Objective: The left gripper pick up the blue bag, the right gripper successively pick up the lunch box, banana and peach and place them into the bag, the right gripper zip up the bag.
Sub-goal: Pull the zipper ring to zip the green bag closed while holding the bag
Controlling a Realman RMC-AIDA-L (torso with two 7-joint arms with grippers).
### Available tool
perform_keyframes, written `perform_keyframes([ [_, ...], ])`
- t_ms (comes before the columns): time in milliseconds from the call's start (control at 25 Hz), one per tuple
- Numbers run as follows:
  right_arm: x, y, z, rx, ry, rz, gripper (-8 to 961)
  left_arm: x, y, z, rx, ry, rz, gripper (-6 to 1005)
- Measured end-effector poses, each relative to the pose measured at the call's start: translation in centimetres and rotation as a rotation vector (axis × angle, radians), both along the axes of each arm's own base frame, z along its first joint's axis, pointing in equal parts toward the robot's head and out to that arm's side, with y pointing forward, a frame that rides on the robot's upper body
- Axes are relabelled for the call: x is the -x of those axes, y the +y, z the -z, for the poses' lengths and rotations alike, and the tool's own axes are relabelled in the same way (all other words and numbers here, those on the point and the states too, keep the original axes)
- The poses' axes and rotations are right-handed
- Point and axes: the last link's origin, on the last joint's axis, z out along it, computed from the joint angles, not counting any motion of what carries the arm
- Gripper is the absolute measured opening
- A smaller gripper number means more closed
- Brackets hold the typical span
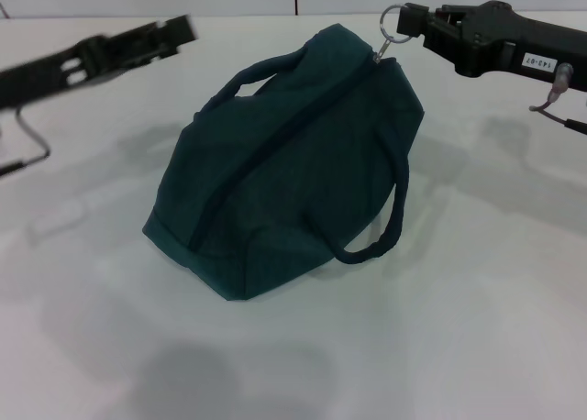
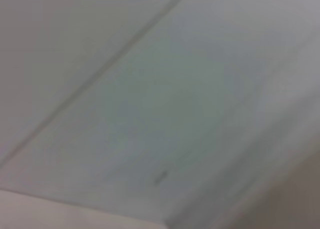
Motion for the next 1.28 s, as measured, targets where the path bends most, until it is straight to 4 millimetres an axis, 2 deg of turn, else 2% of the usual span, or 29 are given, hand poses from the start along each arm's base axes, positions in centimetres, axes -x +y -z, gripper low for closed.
perform_keyframes([
  [240, 0.1, 0.0, 0.1, -0.003, -0.007, -0.012, 11, -5.3, 3.3, 0.2, 0.259, 0.222, 0.07, 895],
  [400, 0.0, -0.1, 0.2, -0.003, -0.009, -0.014, 11, -8.4, 4.4, 1.2, 0.376, 0.365, 0.096, 895],
  [520, 0.0, -0.2, 0.2, -0.005, -0.008, -0.016, 11, -9.9, 4.7, 1.9, 0.416, 0.405, 0.116, 895],
  [800, 0.1, -0.4, 0.4, 0.008, 0.0, -0.027, 11, -11.2, 5.3, 2.3, 0.434, 0.436, 0.121, 894],
  [1280, 0.3, -0.8, 0.6, 0.029, 0.005, -0.051, 12, -10.8, 5.3, 2.9, 0.446, 0.475, 0.094, 881],
])
